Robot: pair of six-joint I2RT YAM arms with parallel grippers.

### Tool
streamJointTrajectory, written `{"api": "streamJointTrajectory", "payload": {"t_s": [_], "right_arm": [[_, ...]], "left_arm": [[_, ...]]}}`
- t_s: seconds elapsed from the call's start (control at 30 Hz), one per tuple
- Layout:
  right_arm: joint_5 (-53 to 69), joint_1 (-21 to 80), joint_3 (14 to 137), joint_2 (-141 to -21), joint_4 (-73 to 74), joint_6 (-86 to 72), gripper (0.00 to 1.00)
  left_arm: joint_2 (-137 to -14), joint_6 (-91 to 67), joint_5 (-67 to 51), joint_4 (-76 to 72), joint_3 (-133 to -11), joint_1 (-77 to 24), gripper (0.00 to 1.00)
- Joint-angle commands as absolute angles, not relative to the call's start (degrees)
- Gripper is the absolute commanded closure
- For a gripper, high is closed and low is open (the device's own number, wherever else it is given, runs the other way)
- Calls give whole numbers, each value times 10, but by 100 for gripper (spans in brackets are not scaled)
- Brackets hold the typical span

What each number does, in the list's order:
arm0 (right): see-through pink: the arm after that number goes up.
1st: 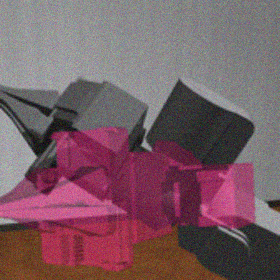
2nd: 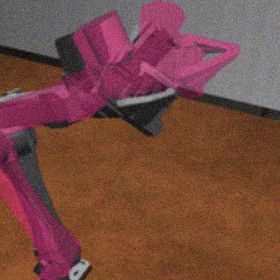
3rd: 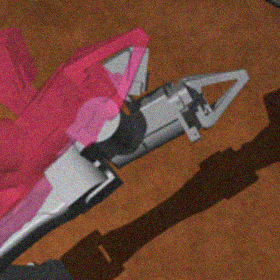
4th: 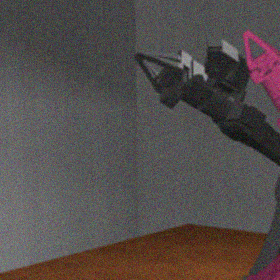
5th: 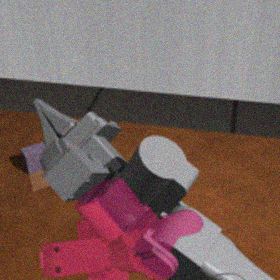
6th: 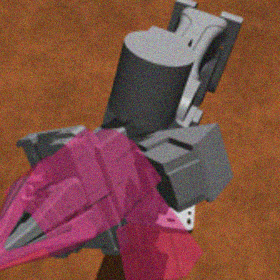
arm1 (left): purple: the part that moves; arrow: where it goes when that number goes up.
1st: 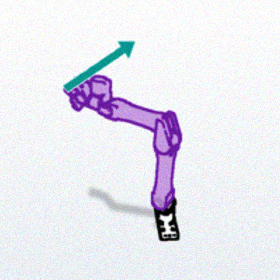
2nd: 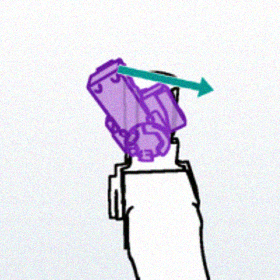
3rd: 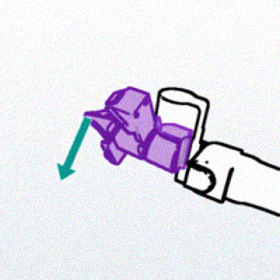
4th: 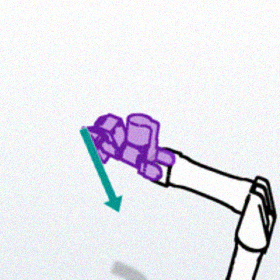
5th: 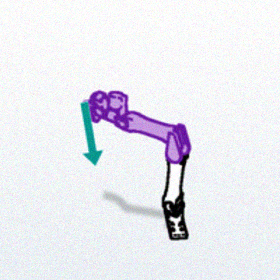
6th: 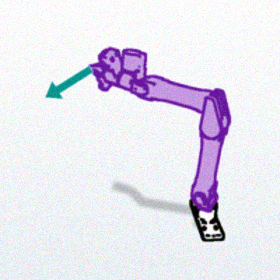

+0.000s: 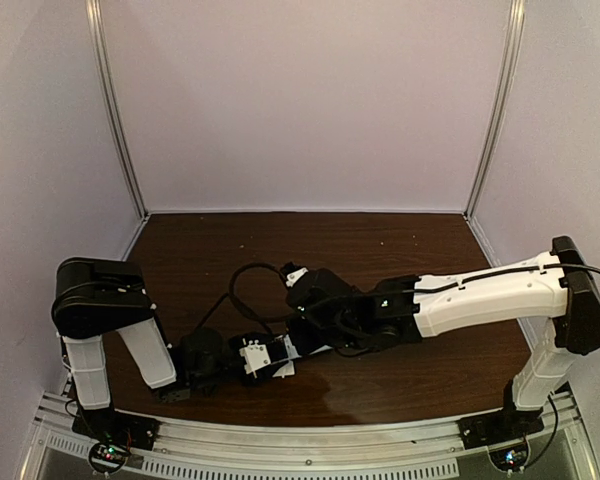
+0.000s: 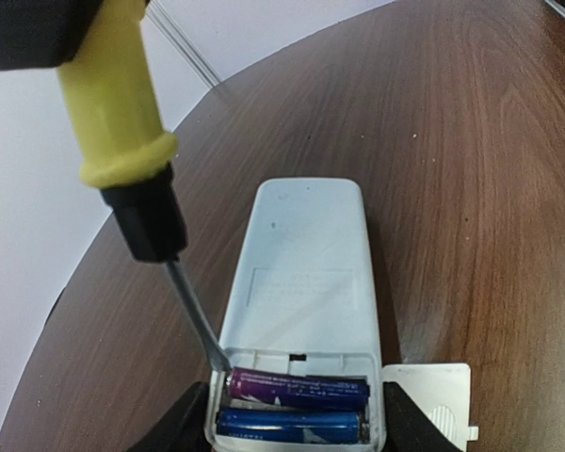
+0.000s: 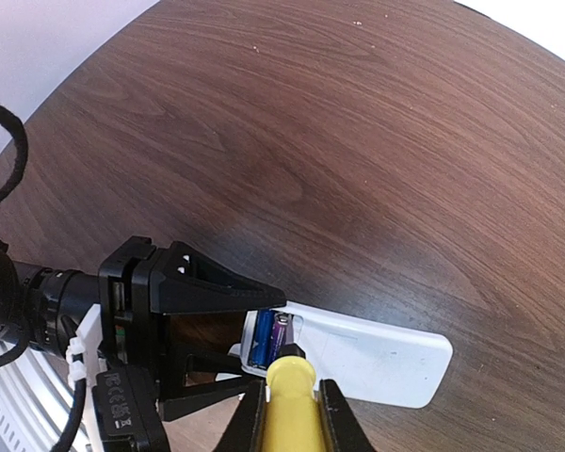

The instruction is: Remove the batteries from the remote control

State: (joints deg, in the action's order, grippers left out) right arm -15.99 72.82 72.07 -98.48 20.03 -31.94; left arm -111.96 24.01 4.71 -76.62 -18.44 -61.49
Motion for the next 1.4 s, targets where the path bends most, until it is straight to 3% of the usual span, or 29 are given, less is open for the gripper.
{"api": "streamJointTrajectory", "payload": {"t_s": [0.0,1.37], "right_arm": [[-172,740,729,-992,250,-331,100],[-216,797,715,-964,283,-364,100]], "left_arm": [[-1122,247,51,-914,-180,-613,92],[-1122,246,57,-919,-178,-612,92]]}}
